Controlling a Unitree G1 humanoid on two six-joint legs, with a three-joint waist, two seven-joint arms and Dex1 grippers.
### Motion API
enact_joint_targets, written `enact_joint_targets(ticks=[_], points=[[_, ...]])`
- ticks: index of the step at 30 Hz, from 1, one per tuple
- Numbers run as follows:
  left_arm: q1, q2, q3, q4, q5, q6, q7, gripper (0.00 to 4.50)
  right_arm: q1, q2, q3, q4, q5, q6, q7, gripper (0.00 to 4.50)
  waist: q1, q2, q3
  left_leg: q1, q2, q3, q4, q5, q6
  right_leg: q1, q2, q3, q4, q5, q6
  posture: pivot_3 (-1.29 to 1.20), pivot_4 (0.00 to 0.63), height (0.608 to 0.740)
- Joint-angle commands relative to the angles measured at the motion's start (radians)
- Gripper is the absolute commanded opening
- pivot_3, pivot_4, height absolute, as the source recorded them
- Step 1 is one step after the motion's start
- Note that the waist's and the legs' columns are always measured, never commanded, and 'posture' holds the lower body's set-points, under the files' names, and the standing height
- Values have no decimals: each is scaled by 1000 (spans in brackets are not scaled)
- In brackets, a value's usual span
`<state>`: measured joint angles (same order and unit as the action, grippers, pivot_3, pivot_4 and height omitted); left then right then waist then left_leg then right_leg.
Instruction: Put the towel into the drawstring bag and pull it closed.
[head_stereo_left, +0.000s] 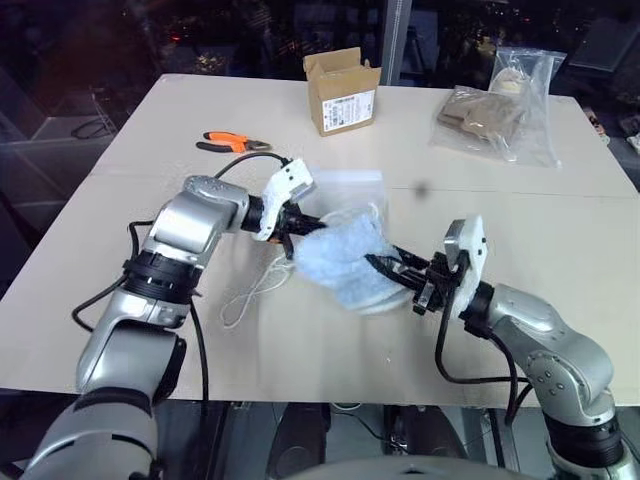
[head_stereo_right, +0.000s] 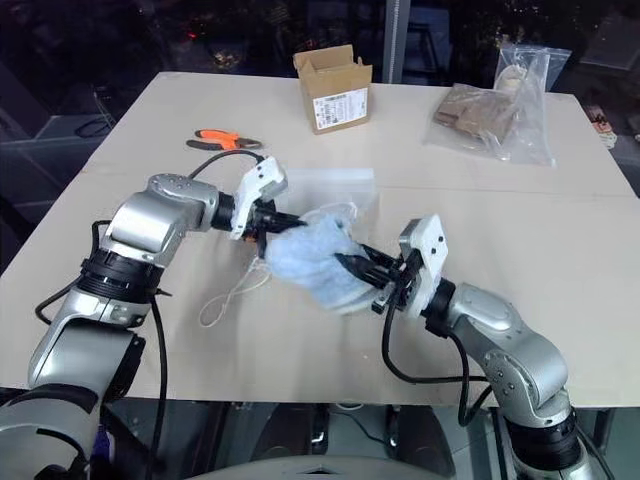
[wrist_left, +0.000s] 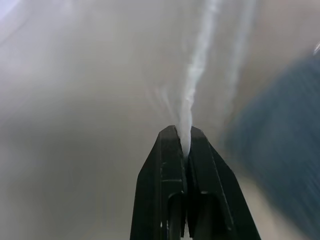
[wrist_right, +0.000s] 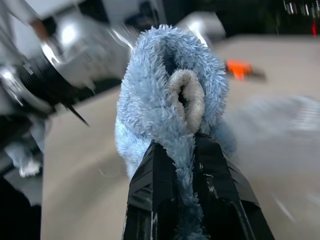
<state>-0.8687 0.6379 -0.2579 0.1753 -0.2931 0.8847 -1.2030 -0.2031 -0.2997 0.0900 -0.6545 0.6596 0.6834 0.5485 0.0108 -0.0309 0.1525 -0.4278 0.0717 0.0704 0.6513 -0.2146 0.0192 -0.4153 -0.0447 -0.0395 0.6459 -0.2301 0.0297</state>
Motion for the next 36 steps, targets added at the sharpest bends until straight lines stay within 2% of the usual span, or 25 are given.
enact_joint_targets(ticks=[1, 4, 9, 15, 20, 23, 25, 29, 32, 36], points=[[2, -26, 28, -91, -58, 68, 19, 20, -64, 9, 32, 87, -59, -60, 3, 0, -1, 0, 0, 0, 0, 0, 0, 0, 0, 0, 0, 0, 0, 0, 0, 0, 150, 740], [22, -46, 48, -149, -98, 103, 37, 20, -111, -12, 116, 242, -210, -127, -6, 0, -1, 0, 0, 0, 0, 0, 0, 0, 0, 0, 0, 0, 1, 2, -3, 0, 150, 740], [33, -75, 102, -203, -151, 144, 89, 20, -153, -66, 221, 397, -368, -133, -2, 0, -3, 0, 0, -1, 0, 0, 0, 0, 0, -2, 1, 1, 1, 2, -3, 0, 150, 740], [43, -84, 132, -213, -149, 138, 147, 20, -143, -123, 254, 413, -432, -60, 7, 0, 3, 0, 0, -3, 0, 1, 0, 0, 0, -3, 0, 1, 0, 2, -3, 0, 150, 740], [52, -82, 134, -232, -168, 136, 172, 20, -152, -123, 247, 411, -453, 34, -19, 0, 0, 0, 0, -1, 0, 1, 0, 0, 0, -3, 1, 2, 2, 2, -3, 0, 150, 740], [84, -56, 103, -272, -156, 113, 165, 20, -141, -6, 126, 372, -308, 84, -37, 0, 1, 0, 0, 0, 0, 1, 0, 0, 0, -2, 1, 2, 2, 2, -3, 0, 150, 740], [90, -56, 101, -267, -148, 106, 182, 20, -111, 19, 93, 324, -253, 58, 0, 0, 2, 0, 0, -1, 0, 1, 0, 0, 0, -2, 1, 2, 3, 2, -3, 0, 150, 740], [56, -67, 101, -175, -105, 116, 254, 20, -5, -35, 70, 118, -109, 8, 157, 0, 4, 0, 0, -3, 0, 0, 0, 0, 0, -3, 1, 3, 0, 2, -3, 0, 150, 740], [0, -76, 119, -81, -86, 110, 290, 20, 33, -80, 19, 18, -37, 4, 190, 0, 3, 0, 0, -3, -1, 0, 0, 0, 0, -2, 1, 3, 0, 2, -3, 0, 150, 740], [-11, -40, 48, -86, -18, -11, 254, 20, 74, -120, -22, -29, 8, -19, 205, 0, 1, 0, 0, -2, 0, -1, 0, 0, 0, -2, 3, 3, 1, 2, -3, 0, 150, 740]])
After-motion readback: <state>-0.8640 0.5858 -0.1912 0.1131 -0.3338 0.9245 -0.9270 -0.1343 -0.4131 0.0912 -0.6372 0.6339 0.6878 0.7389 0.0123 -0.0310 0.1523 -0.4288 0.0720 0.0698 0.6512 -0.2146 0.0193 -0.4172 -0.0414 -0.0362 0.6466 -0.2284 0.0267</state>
